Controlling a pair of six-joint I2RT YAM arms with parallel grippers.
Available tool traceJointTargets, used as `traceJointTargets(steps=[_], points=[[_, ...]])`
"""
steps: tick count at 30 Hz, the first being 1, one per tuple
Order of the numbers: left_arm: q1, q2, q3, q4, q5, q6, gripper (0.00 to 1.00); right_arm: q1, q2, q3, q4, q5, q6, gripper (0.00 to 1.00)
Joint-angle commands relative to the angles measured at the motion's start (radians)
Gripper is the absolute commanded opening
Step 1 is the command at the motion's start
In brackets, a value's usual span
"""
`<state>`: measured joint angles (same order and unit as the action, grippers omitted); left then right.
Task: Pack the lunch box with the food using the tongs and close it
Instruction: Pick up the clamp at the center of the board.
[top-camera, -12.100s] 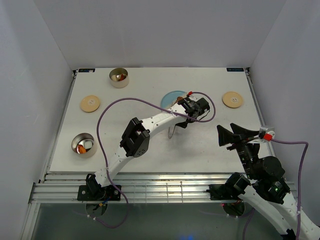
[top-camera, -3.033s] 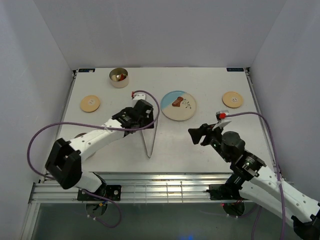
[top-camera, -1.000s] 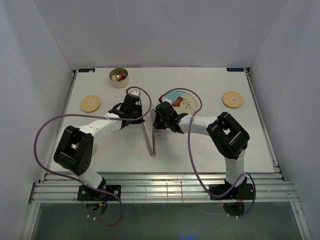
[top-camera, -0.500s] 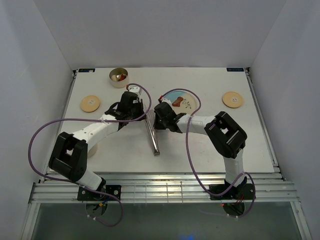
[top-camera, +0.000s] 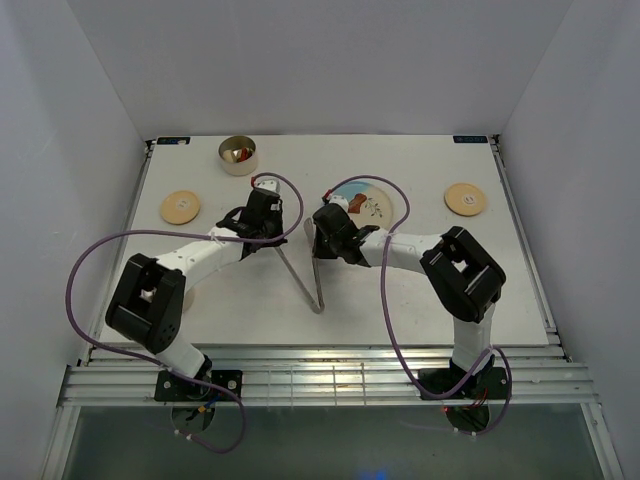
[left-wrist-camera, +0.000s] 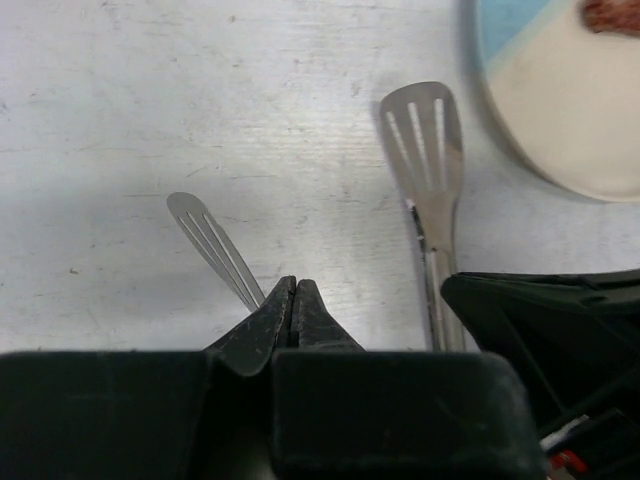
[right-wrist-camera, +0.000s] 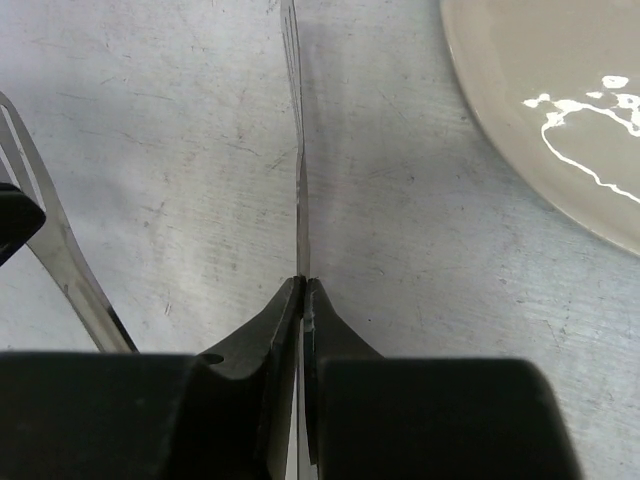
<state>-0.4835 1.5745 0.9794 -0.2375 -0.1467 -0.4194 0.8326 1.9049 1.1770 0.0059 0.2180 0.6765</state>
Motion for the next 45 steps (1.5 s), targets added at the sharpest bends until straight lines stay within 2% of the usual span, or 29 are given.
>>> traceJointTargets(steps=[1, 3, 5, 7, 8, 11, 14, 15, 16, 18, 22, 28, 33, 36, 41, 44, 45], points=[[0.002, 0.001, 0.042, -0.042, -0.068, -0.025, 0.09, 0.005, -0.043, 0.012, 0.006, 0.029, 0.017, 0.08], [0.002, -0.031, 0.038, -0.048, -0.089, -0.039, 0.20, 0.007, -0.030, 0.038, -0.004, 0.041, -0.003, 0.08], [0.002, -0.057, 0.031, -0.054, -0.097, -0.044, 0.36, 0.007, -0.021, 0.059, -0.041, 0.043, -0.032, 0.08], [0.002, -0.094, 0.033, -0.062, -0.096, -0.039, 0.40, 0.007, -0.020, 0.062, -0.041, 0.032, -0.051, 0.08], [0.002, -0.105, 0.035, -0.066, -0.094, -0.039, 0.45, 0.007, -0.021, 0.061, -0.037, 0.027, -0.064, 0.08], [0.003, -0.146, 0.022, -0.062, -0.048, -0.044, 0.49, 0.013, -0.032, 0.058, -0.038, 0.029, -0.087, 0.10], [0.005, -0.177, 0.010, -0.103, -0.057, -0.079, 0.62, 0.017, -0.064, 0.052, -0.053, 0.046, -0.088, 0.11], [0.003, -0.183, -0.004, -0.115, -0.071, -0.088, 0.73, 0.017, -0.072, 0.047, -0.053, 0.049, -0.077, 0.12], [0.003, -0.198, -0.011, -0.126, -0.098, -0.097, 0.76, 0.017, -0.078, 0.046, -0.055, 0.049, -0.072, 0.11], [0.003, -0.221, -0.043, -0.134, -0.111, -0.108, 0.79, 0.020, -0.089, 0.044, -0.058, 0.066, -0.058, 0.08], [0.003, -0.290, -0.111, -0.102, -0.090, -0.121, 0.82, 0.023, -0.069, 0.071, -0.072, 0.058, -0.048, 0.08], [0.006, -0.324, -0.194, -0.051, -0.001, -0.157, 0.82, 0.026, -0.041, 0.095, -0.092, 0.052, -0.043, 0.13], [0.006, -0.327, -0.240, 0.007, 0.070, -0.194, 0.82, 0.028, -0.023, 0.115, -0.106, 0.063, -0.022, 0.14], [0.006, -0.338, -0.271, 0.066, 0.090, -0.202, 0.83, 0.028, 0.003, 0.148, -0.138, 0.076, -0.006, 0.16], [0.006, -0.326, -0.271, 0.063, 0.072, -0.209, 0.83, 0.026, 0.042, 0.168, -0.146, 0.084, -0.009, 0.18], [0.006, -0.303, -0.265, 0.060, 0.058, -0.211, 0.83, 0.026, 0.052, 0.181, -0.149, 0.080, -0.018, 0.23], [0.006, -0.298, -0.263, 0.058, 0.055, -0.211, 0.83, 0.026, 0.052, 0.181, -0.149, 0.080, -0.022, 0.29]])
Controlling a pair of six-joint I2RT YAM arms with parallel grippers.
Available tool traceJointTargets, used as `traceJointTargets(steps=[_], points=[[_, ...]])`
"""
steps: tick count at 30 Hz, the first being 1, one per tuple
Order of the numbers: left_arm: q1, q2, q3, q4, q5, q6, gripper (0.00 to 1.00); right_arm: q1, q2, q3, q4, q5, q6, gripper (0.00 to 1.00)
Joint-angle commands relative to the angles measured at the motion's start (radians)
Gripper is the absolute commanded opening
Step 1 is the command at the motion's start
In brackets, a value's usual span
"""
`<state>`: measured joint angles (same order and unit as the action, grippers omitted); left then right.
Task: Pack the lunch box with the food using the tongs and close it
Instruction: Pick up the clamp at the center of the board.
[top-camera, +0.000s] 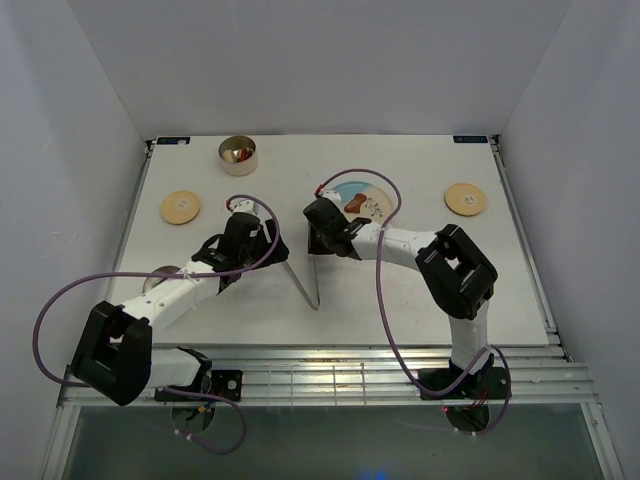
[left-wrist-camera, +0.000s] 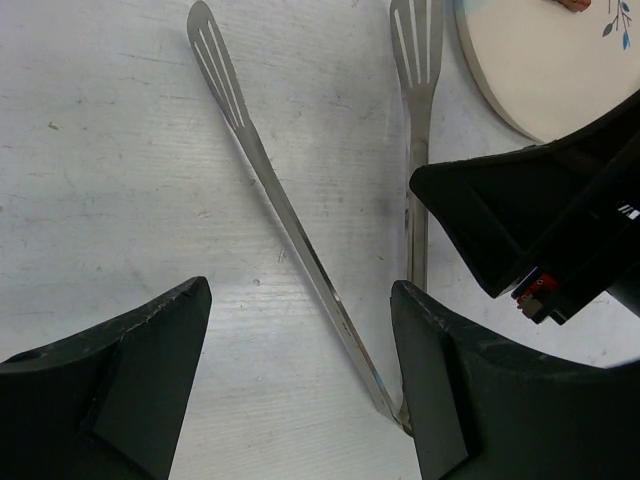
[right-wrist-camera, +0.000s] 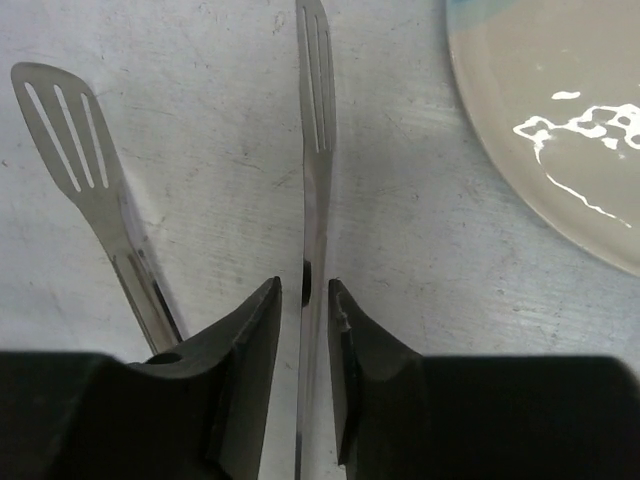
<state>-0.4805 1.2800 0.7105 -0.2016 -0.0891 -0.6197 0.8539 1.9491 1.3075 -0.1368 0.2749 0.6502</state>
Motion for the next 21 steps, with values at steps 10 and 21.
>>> traceJointTargets(steps=[10, 21], points=[[0.016, -0.119, 0.118, -0.122, -0.092, 0.020, 0.86, 0.007, -0.220, -0.053, 0.008, -0.049, -0.219, 0.93], [0.019, -0.378, 0.136, -0.193, -0.032, 0.064, 0.98, 0.074, -0.211, -0.151, 0.000, -0.183, -0.376, 0.90]])
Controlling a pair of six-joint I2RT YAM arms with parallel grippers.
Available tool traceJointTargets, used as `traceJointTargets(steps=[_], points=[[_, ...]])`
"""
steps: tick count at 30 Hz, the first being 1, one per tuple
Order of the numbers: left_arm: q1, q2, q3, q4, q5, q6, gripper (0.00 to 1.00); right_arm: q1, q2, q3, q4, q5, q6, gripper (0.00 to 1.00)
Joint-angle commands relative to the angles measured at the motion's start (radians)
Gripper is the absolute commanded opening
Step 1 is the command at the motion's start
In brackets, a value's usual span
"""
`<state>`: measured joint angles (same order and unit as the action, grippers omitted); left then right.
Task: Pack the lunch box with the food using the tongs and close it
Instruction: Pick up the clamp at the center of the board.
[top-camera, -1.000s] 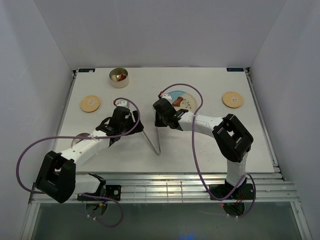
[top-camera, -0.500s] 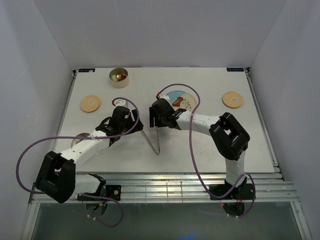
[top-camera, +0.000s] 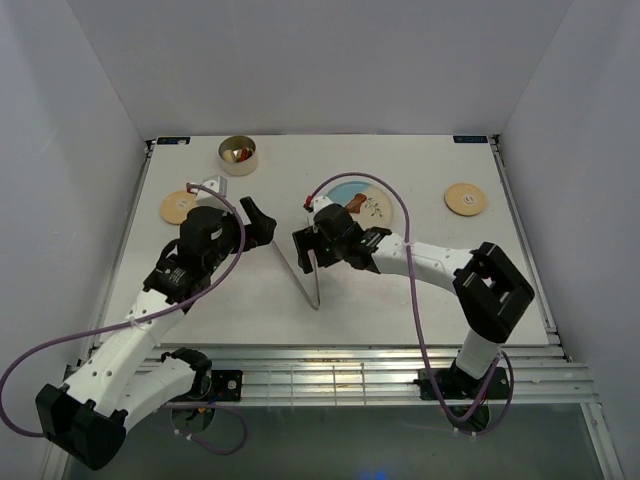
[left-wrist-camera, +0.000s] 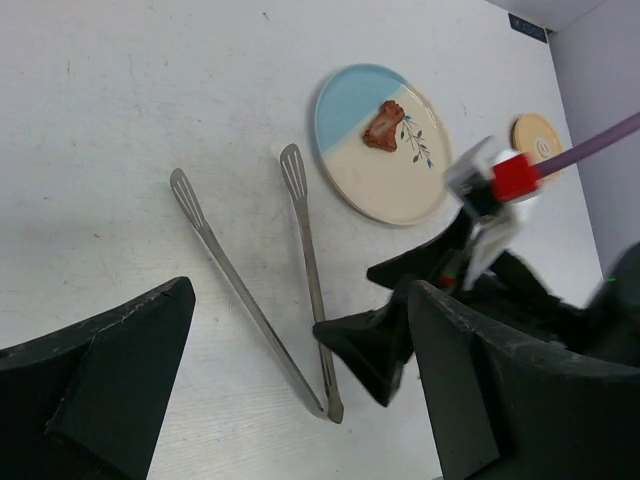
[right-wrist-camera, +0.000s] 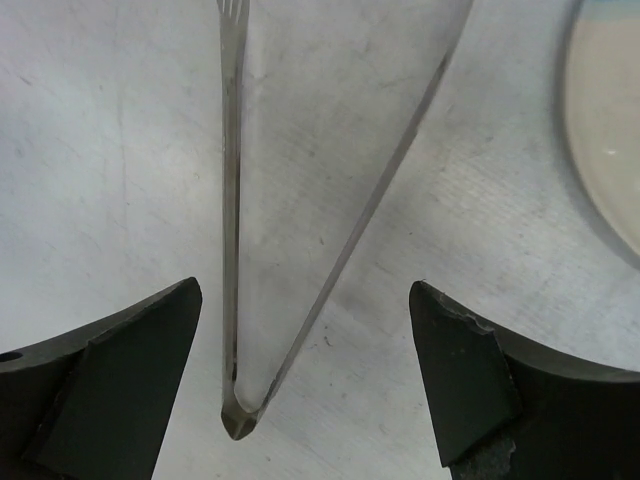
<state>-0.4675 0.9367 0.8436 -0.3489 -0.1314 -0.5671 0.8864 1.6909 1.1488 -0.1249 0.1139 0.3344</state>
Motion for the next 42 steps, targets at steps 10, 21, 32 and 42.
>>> traceJointTargets(steps=[10, 21, 32, 42], points=[[0.004, -0.231, -0.178, 0.060, 0.052, -0.034, 0.98, 0.095, 0.177, 0.052, 0.004, 0.098, -0.031, 0.90], [0.004, -0.274, -0.258, 0.140, 0.004, -0.048, 0.98, 0.114, 0.220, 0.035, 0.106, 0.173, -0.021, 0.93], [0.006, -0.286, -0.298, 0.176, -0.028, -0.044, 0.98, 0.148, 0.297, 0.109, 0.071, 0.242, 0.038, 1.00], [0.006, -0.306, -0.302, 0.179, -0.020, -0.037, 0.98, 0.161, 0.332, 0.132, 0.024, 0.282, 0.091, 0.91]])
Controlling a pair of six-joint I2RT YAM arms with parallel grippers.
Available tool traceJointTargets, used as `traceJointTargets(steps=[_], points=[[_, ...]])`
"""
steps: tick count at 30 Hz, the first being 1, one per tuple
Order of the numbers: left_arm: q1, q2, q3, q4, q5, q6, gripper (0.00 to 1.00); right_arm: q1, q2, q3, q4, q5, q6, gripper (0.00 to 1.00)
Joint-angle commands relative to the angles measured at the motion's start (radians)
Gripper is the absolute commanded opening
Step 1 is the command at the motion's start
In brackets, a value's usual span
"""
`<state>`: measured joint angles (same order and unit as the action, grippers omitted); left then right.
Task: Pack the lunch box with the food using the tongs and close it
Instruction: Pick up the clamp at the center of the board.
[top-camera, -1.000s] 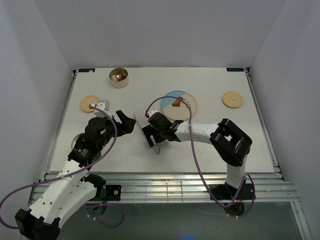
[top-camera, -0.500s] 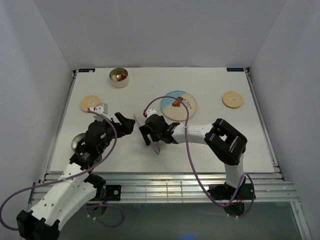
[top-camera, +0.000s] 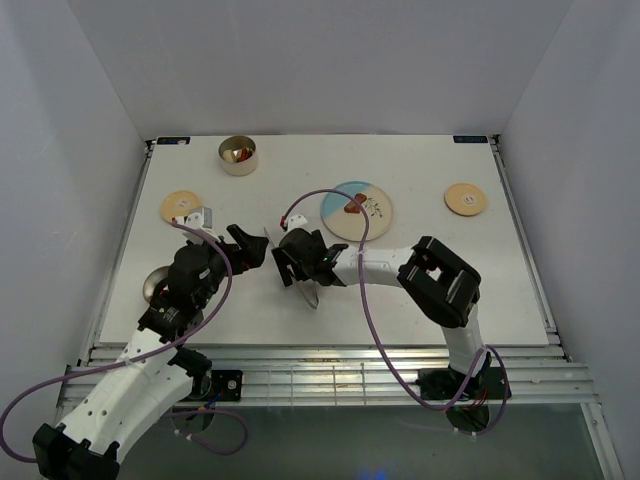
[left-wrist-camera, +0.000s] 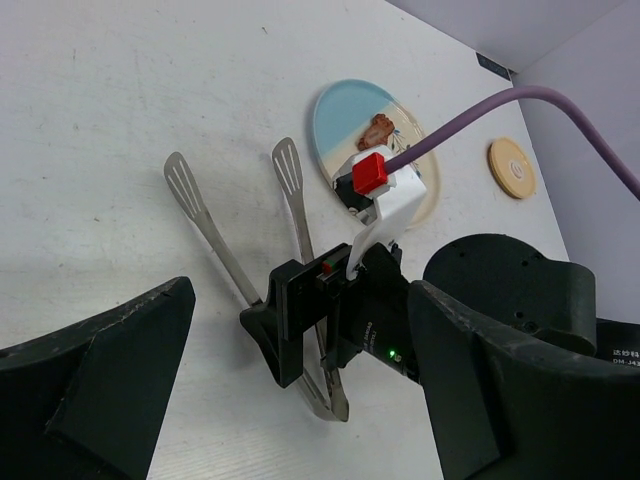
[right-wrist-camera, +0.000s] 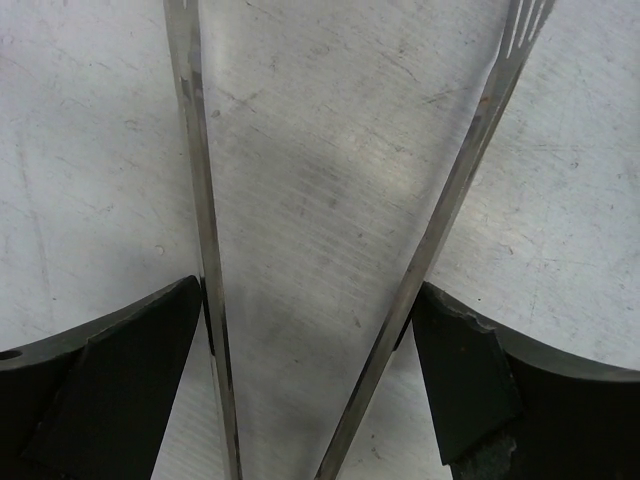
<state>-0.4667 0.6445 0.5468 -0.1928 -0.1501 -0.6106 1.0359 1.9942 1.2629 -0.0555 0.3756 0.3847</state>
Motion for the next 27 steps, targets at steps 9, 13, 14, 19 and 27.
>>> traceJointTargets(steps=[9, 13, 14, 19, 27], points=[[0.005, -0.014, 0.001, 0.024, 0.003, 0.000, 0.98, 0.030, -0.006, 0.003, -0.053, 0.037, 0.019, 0.69], [0.003, -0.019, 0.012, 0.019, 0.004, -0.009, 0.98, 0.030, -0.050, -0.010, -0.067, 0.025, -0.013, 0.67], [0.003, -0.016, 0.010, 0.021, 0.004, -0.012, 0.98, 0.030, -0.058, -0.013, -0.072, 0.023, -0.018, 0.66], [0.005, 0.009, -0.015, 0.056, -0.009, -0.018, 0.98, 0.030, -0.141, -0.013, -0.119, -0.009, -0.056, 0.65], [0.003, 0.024, -0.008, 0.064, -0.028, -0.009, 0.98, -0.003, -0.279, 0.085, -0.297, -0.113, -0.139, 0.62]])
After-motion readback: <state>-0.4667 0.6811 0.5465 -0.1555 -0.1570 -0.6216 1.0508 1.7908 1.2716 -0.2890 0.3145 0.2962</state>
